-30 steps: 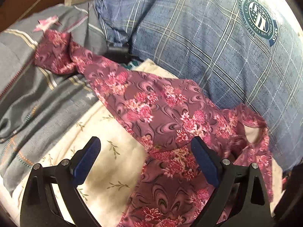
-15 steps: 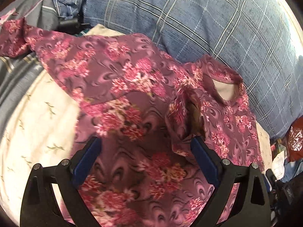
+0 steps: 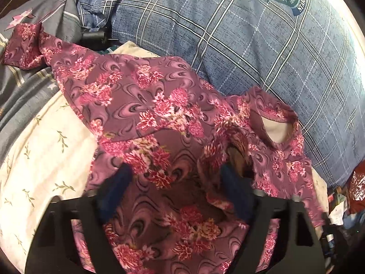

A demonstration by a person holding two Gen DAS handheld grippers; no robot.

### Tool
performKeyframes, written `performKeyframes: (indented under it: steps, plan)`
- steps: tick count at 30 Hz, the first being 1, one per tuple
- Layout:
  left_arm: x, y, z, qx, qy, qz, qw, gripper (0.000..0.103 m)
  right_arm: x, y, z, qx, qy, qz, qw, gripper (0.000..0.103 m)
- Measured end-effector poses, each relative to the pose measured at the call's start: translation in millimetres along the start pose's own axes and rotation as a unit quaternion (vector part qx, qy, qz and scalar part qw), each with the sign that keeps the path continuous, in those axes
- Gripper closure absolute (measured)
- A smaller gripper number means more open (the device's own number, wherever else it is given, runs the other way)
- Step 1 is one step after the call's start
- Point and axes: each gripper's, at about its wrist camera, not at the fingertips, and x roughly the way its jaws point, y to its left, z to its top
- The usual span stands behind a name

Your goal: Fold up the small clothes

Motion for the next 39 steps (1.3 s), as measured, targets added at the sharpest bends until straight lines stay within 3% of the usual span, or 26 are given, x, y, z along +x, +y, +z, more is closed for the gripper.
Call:
performKeyframes:
  steps: [2,5,7,8,10,15,17,19,22,26,30,31,32,33,34,39]
  plan:
    - [2.8,1.4,-0.2,0.002,0.002,0.021,0.9998,0.042,-9.1,2.8,1.1,-0.018,-0.012,-0.012,1.0,0.099]
    - [8.7,3.2,-0.7,0.01,0.013,0.043,0.9989,0.051,-2.5,-23.3,0.0,0.008,0.024,-0.058,0.998,0.098]
    - [3.4,8.0,0.1,0.003,0.007,0.045,0.999,0.051,-6.6,-36.2,-6.5,0.035,0.032,-0.047,0.998,0.097]
    - [-2.0,13.7,1.5,-0.01,0.001,0.042,0.9991,0.051,-11.3,-35.5,-9.4,0.038,0.031,-0.053,0.997,0.092]
    - [-13.4,24.3,4.5,-0.037,-0.025,0.04,0.9982,0.051,-18.1,-27.0,-14.4,0.026,0.039,-0.061,0.997,0.092]
    - [-28.2,24.4,6.8,-0.045,-0.062,0.016,0.997,0.051,-29.7,28.0,-11.9,-0.077,0.003,-0.031,0.997,0.089]
    - [-23.4,18.0,7.0,-0.032,-0.049,0.004,0.9983,0.049,-12.7,47.9,-12.3,-0.105,0.026,-0.022,0.994,0.085]
    - [-15.9,14.3,7.9,-0.033,-0.019,-0.034,0.9987,0.048,6.6,61.6,-18.8,-0.128,0.055,-0.021,0.99,0.084]
    - [-5.8,2.5,6.7,-0.015,0.017,-0.073,0.9971,0.033,24.1,67.8,-33.9,-0.151,0.072,-0.031,0.985,0.083]
    - [6.9,-22.9,2.9,0.041,0.051,-0.073,0.9952,0.023,23.6,49.1,-43.8,-0.138,0.077,-0.051,0.986,0.083]
    - [18.9,-44.6,-3.9,0.09,0.075,-0.063,0.9911,0.023,11.5,35.2,-31.5,-0.13,0.065,-0.072,0.987,0.081]
    - [21.1,-47.7,-4.5,0.1,0.074,-0.055,0.9907,0.026,7.1,33.2,-28.6,-0.128,0.06,-0.073,0.987,0.079]
    - [22.5,-50.7,-5.0,0.112,0.07,-0.042,0.9903,0.054,5.3,31.8,-26.5,-0.126,0.057,-0.073,0.988,0.076]
    - [24.4,-53.3,-5.3,0.126,0.071,-0.033,0.989,0.089,1.3,29.9,-25.1,-0.123,0.052,-0.071,0.988,0.073]
    - [26.8,-53.4,-4.9,0.134,0.077,-0.018,0.9878,0.099,-0.2,28.3,-24.5,-0.121,0.049,-0.069,0.989,0.072]
    - [6.5,-30.0,0.6,0.121,0.053,0.0,0.9912,0.102,-7.4,14.9,-27.0,-0.102,0.047,-0.059,0.992,0.071]
